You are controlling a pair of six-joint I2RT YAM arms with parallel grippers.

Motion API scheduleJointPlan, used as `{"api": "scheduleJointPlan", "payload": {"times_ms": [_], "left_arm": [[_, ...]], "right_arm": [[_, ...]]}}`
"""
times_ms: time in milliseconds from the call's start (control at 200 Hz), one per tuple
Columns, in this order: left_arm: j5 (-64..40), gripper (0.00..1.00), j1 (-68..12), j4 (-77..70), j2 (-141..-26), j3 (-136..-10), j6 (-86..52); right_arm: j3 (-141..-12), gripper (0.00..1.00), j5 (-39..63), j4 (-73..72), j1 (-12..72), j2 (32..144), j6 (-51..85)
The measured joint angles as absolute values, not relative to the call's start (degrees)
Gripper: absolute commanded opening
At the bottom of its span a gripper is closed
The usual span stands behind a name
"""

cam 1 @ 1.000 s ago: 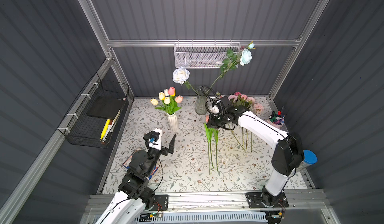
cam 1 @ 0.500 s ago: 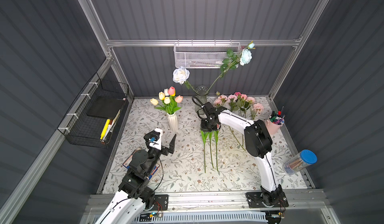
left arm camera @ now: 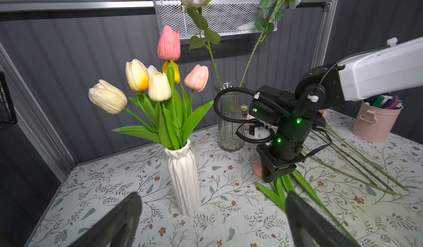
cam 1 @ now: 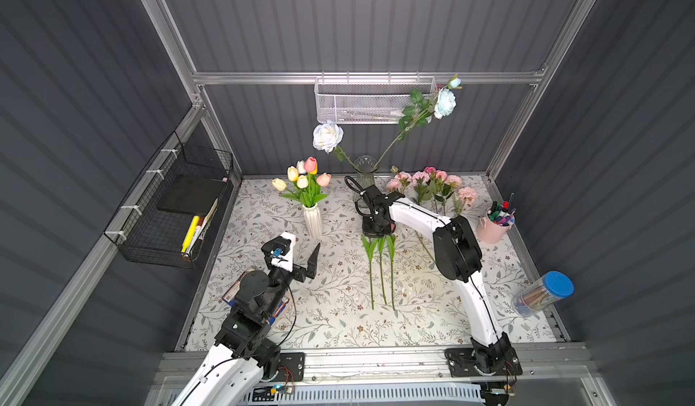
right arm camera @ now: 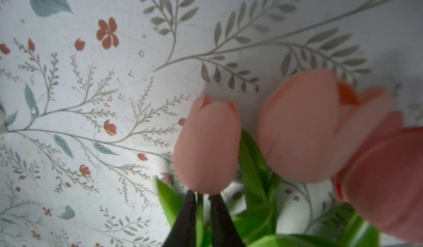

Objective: Pick out pink flowers from the vase
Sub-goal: Place the flower at the center of the board, then pick up the flower from the vase.

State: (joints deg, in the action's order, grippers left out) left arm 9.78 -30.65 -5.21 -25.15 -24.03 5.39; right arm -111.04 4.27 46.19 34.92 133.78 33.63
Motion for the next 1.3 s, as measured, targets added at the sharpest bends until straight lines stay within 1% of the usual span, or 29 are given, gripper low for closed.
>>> {"api": "scheduleJointPlan", "payload": {"times_ms": [190,340,415,520,735,820,860,891,916,941,971,991,1011,1056,1121,1211,1296], "left_arm": [[9.6,0.99,-30.7,-5.2,-25.1,-24.0,5.4],[9.4,0.99,-30.7,-5.2,-25.3,-24.1,5.4],[9.4,0.99,-30.7,-5.2,-26.1,-24.1,5.5],[8.9,0.99,-30.7,-5.0,-29.4,-24.8,5.7],[7.4,0.99,-30.7,-3.9,-41.3,-32.8,8.7],[6.9,0.99,-30.7,-4.4,-45.2,-36.6,10.2],[7.0,0.97,-30.7,-5.5,-46.9,-38.1,10.6],[7.0,0.91,-30.7,-6.8,-48.1,-38.9,10.9],[7.0,0.82,-30.7,-8.1,-48.9,-39.4,11.1],[7.0,0.68,-30.7,-9.5,-49.6,-39.5,11.6],[6.9,0.55,-30.7,-11.0,-50.3,-39.5,12.4],[6.8,0.49,-30.6,-12.1,-51.0,-39.5,12.4],[6.8,0.46,-30.6,-13.3,-51.7,-39.5,12.9],[6.8,0.45,-30.5,-16.0,-53.6,-39.5,13.6],[6.0,0.51,-29.5,-20.2,-56.8,-39.5,14.0],[3.7,0.57,-26.6,-25.3,-60.9,-39.5,13.5],[1.1,0.57,-23.4,-28.8,-64.1,-39.5,13.3]], "right_arm": [[-110.9,0.36,4.3,45.8,34.9,133.5,33.6],[-107.5,0.38,4.3,44.6,34.9,129.3,33.7],[-103.0,0.42,4.1,42.6,34.9,123.9,33.6],[-96.2,0.47,3.0,39.2,35.0,113.2,33.0],[-88.0,0.46,1.0,31.0,35.9,95.0,29.9],[-82.1,0.45,-0.4,25.6,37.0,88.8,27.5],[-78.8,0.44,-0.8,22.9,37.5,86.1,26.5],[-75.9,0.44,-1.0,20.3,37.9,84.0,25.7],[-73.3,0.43,-1.1,18.1,38.2,82.2,24.9],[-70.5,0.43,-1.2,15.6,38.6,80.5,24.2],[-67.1,0.43,-1.2,12.4,39.0,78.5,23.2],[-64.9,0.43,-1.3,10.3,39.2,77.2,22.6],[-62.7,0.43,-1.2,8.1,39.4,76.1,22.0],[-58.4,0.43,-1.1,3.7,39.6,74.0,20.8],[-54.1,0.43,-0.8,-0.9,39.6,72.1,19.4],[-52.2,0.43,-0.4,-3.7,39.6,71.1,17.9],[-51.4,0.43,0.0,-5.6,39.6,69.6,17.0]]}}
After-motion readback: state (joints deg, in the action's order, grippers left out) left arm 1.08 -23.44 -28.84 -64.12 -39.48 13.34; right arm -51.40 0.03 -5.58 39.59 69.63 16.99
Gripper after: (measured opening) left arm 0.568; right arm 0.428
